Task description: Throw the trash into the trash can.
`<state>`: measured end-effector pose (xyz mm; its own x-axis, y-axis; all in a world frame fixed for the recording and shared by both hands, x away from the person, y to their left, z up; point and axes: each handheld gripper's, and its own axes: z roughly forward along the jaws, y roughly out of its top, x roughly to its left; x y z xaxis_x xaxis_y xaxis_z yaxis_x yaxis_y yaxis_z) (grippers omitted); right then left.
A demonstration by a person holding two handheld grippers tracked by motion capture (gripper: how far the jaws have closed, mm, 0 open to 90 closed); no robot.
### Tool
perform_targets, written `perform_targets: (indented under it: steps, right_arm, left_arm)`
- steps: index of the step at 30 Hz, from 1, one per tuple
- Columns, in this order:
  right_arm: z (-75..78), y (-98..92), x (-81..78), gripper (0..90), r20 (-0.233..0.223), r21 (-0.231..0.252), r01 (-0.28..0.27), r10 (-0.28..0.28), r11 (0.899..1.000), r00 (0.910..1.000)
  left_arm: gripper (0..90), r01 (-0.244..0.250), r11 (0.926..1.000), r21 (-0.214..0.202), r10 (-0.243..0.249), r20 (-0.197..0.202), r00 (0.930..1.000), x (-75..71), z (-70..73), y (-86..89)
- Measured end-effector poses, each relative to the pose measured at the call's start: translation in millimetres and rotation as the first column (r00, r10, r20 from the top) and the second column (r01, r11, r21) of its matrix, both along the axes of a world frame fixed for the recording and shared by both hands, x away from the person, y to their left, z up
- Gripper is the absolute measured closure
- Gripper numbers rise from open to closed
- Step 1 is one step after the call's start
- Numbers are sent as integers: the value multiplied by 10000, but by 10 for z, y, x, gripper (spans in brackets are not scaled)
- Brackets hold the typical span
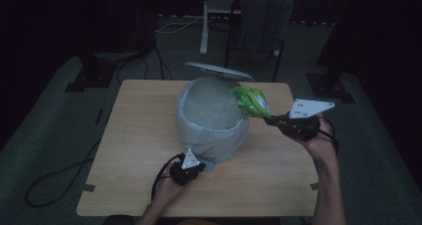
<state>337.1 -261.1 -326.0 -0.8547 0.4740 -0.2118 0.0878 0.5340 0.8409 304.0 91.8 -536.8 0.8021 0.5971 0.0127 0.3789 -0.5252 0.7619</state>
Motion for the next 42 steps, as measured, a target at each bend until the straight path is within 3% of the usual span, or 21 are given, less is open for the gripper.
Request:
perform_targets:
  steps: [39, 42]
  right_arm:
    - [173, 354, 116, 882, 274, -160, -615, 619, 9980, 9977]
    - [203, 403, 139, 881, 358, -343, -573, 585, 9978, 9976]
  left_arm:
    - [900, -6, 10000, -22, 6, -3, 10000, 0, -1, 0]
    - [900, -2, 10000, -22, 2, -4, 10000, 0, 0, -1]
